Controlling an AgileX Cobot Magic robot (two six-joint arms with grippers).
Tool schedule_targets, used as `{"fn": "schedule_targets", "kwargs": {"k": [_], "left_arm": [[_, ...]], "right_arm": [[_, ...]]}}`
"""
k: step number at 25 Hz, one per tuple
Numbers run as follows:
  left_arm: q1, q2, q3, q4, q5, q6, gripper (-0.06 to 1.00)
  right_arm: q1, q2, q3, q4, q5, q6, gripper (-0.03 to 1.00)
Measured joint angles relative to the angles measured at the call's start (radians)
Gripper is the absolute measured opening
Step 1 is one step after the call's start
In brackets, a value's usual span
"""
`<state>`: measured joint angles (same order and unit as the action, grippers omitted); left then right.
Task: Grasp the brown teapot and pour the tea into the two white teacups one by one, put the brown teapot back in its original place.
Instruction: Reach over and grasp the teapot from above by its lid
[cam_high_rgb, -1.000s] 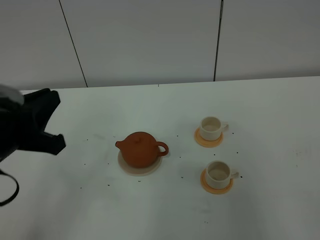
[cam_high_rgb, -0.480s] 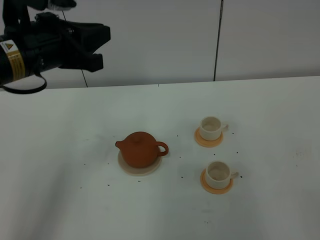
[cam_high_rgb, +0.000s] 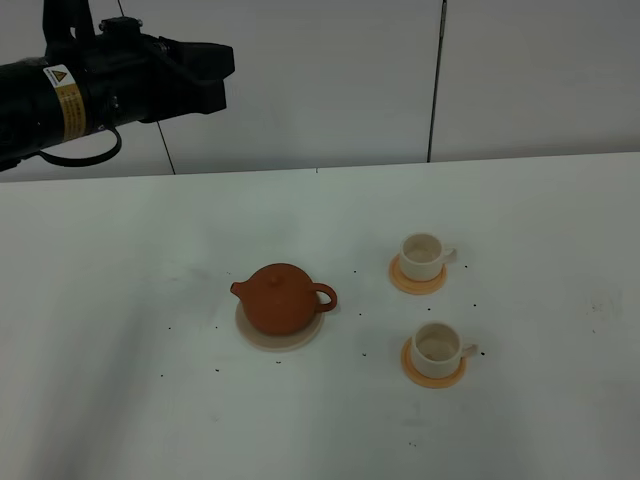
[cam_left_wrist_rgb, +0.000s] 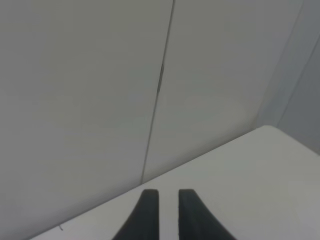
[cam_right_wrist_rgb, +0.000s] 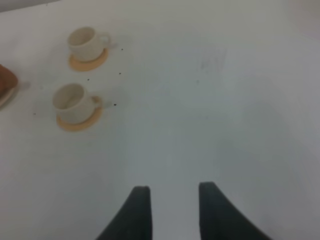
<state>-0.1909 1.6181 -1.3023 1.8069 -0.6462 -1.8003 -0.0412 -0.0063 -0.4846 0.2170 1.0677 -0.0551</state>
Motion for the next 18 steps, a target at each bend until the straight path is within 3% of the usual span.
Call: {"fn": "schedule_targets", "kwargs": {"k": [9, 18], "left_arm": [[-0.004, 0.003, 0.0, 0.0, -0.04, -0.23, 0.14], [-0.004, 0.049, -0.001, -0.04, -0.095, -0.319, 0.14]], "right_arm": [[0.0, 0.0, 0.0, 0.003, 0.0, 0.0, 0.23], [0.0, 0.0, 0.0, 0.016, 0.0, 0.001, 0.23]]}}
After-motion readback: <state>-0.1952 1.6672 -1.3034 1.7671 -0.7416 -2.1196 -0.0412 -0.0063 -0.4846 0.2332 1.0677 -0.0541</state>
